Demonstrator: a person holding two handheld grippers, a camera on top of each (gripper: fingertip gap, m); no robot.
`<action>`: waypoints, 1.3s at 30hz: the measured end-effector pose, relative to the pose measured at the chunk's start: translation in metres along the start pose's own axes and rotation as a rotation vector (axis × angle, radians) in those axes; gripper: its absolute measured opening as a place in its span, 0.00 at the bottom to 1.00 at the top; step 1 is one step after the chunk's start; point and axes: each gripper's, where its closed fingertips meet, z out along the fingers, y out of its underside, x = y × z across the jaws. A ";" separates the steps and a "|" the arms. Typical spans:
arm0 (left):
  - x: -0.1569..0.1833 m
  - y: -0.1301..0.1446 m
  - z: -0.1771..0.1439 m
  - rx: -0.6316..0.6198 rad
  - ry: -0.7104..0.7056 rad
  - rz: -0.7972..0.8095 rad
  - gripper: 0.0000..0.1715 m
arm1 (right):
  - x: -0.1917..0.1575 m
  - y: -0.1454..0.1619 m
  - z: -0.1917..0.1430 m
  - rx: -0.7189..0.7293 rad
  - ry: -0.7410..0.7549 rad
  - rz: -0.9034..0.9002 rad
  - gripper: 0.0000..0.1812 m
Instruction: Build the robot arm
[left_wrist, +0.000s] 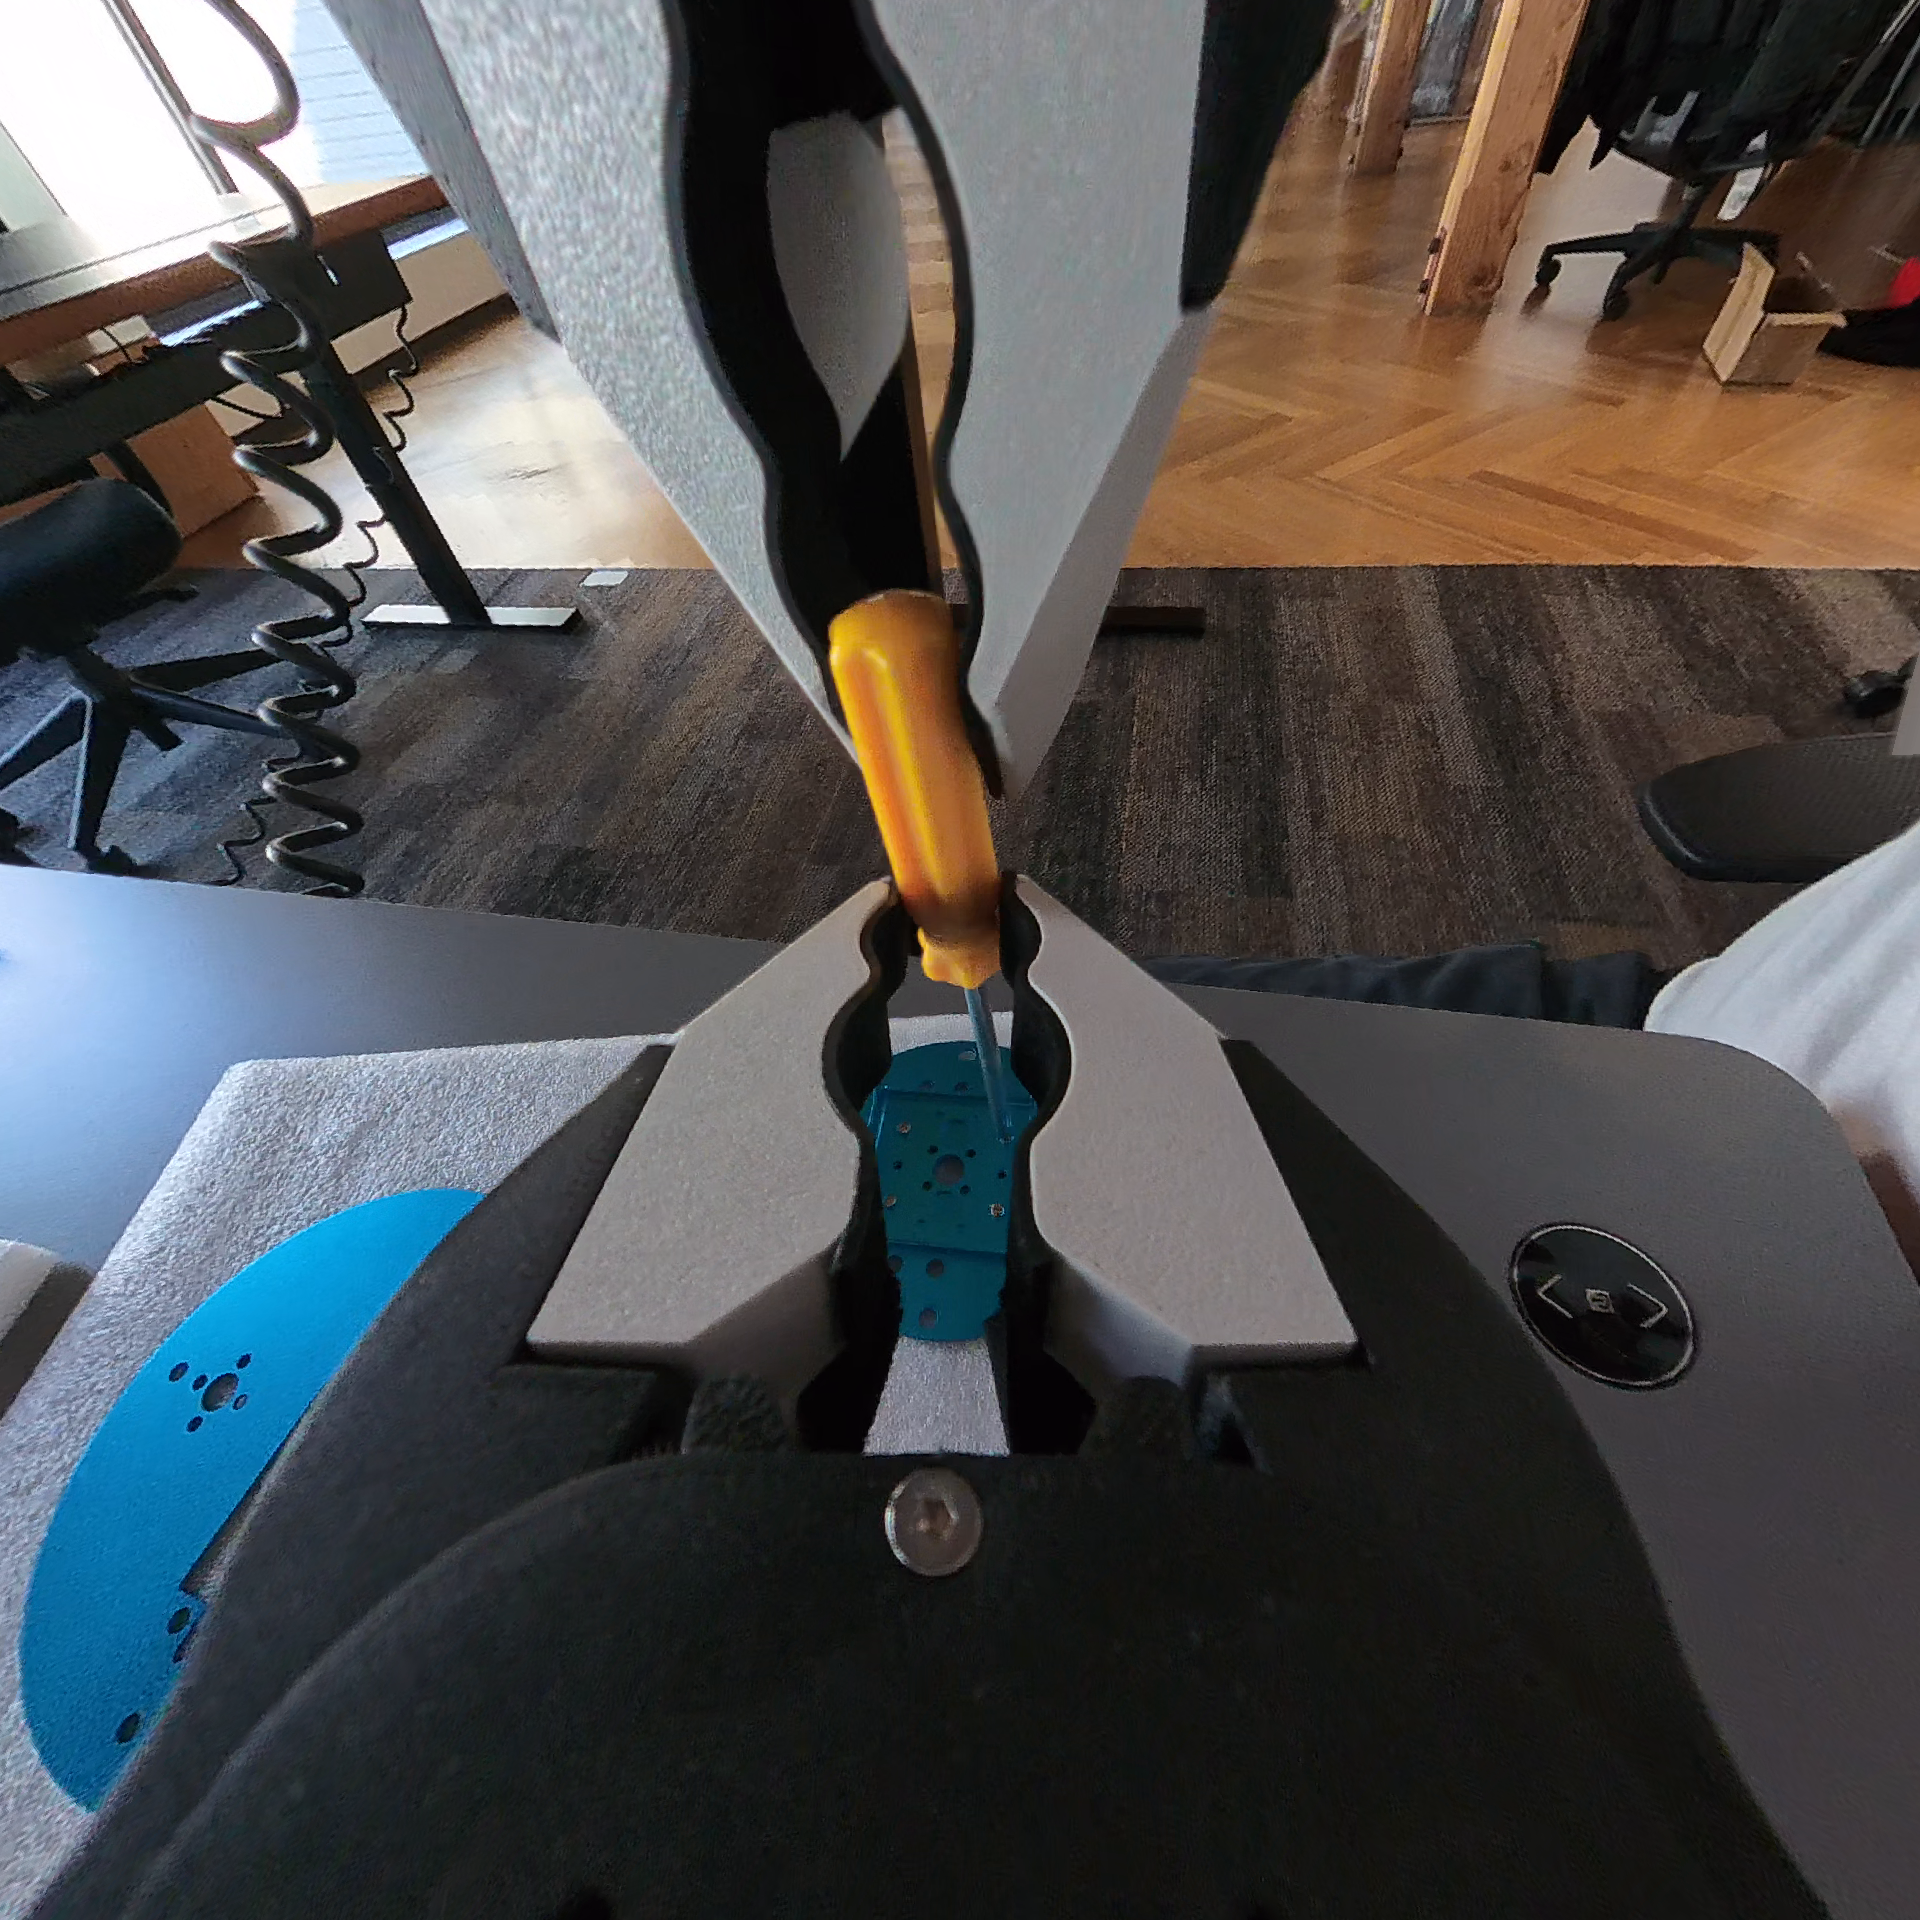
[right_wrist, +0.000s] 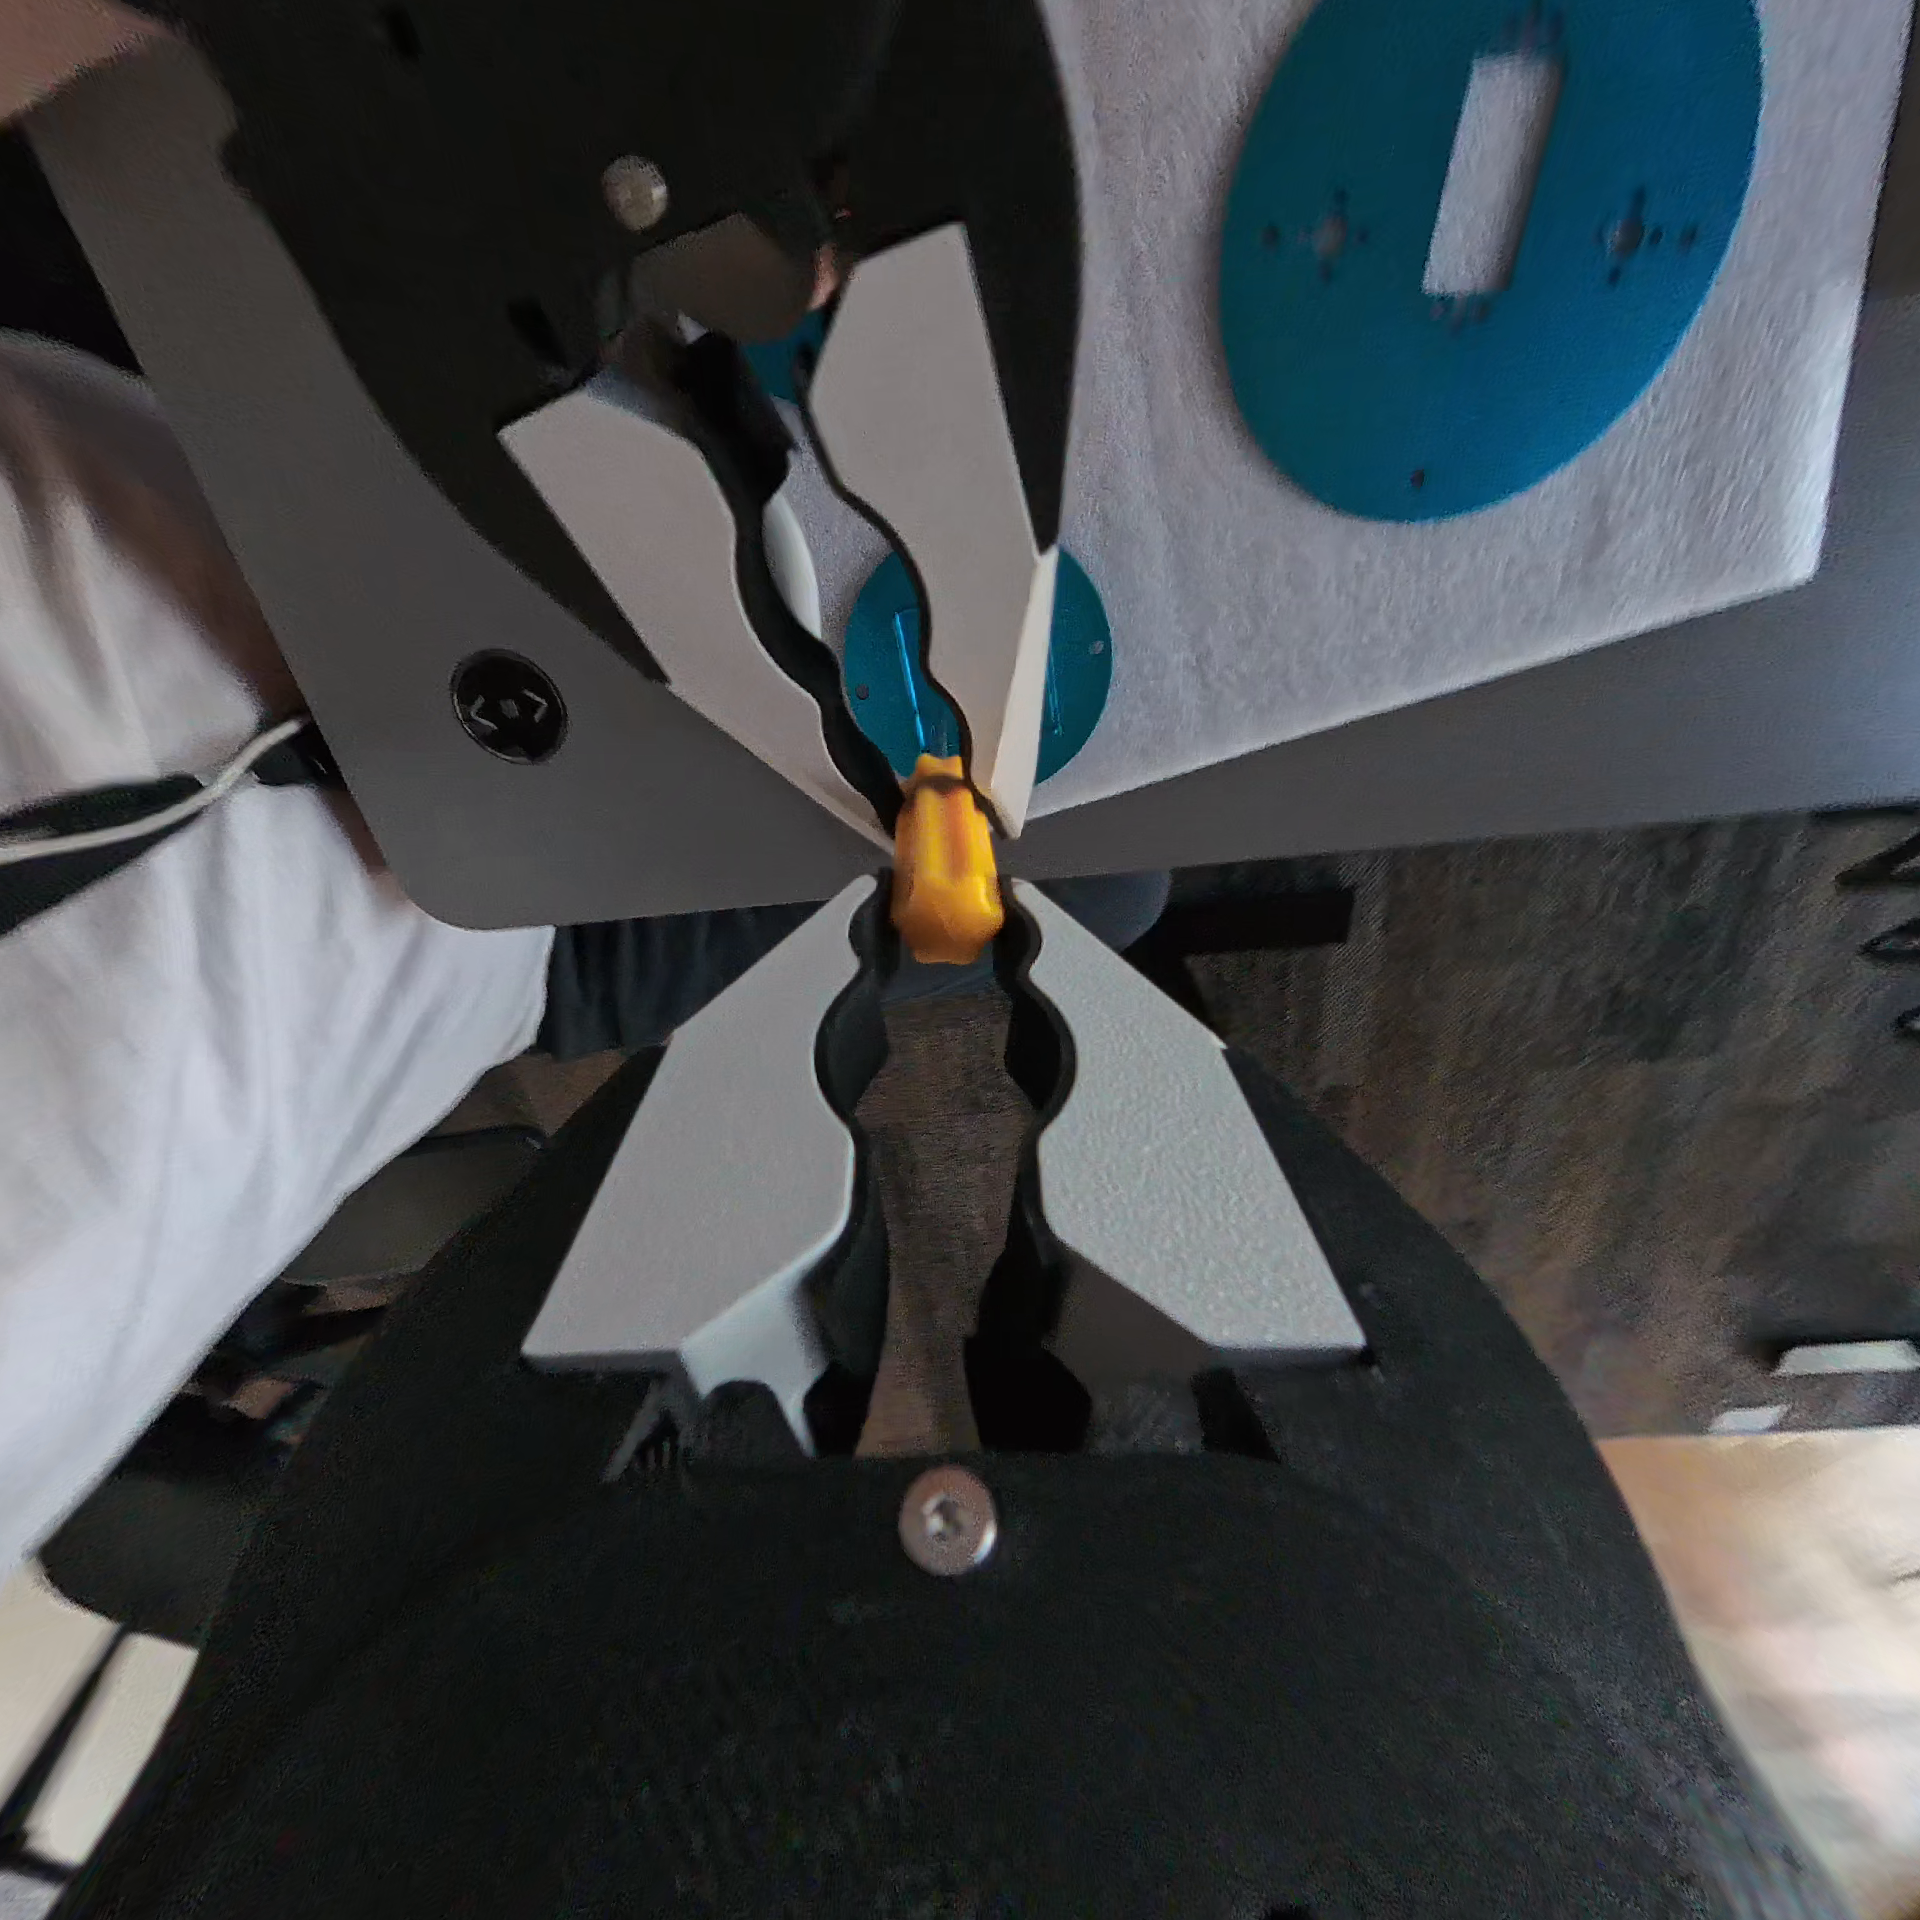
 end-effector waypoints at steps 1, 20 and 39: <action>-0.001 0.000 0.001 -0.008 -0.016 0.011 0.09 | -0.001 0.001 0.000 0.000 -0.007 0.081 0.10; -0.005 0.001 0.007 -0.029 -0.040 0.019 0.10 | 0.002 -0.009 0.000 0.110 -0.056 0.282 0.10; 0.003 0.000 0.012 -0.022 -0.019 0.042 0.09 | -0.011 -0.014 0.004 0.138 -0.031 0.015 0.11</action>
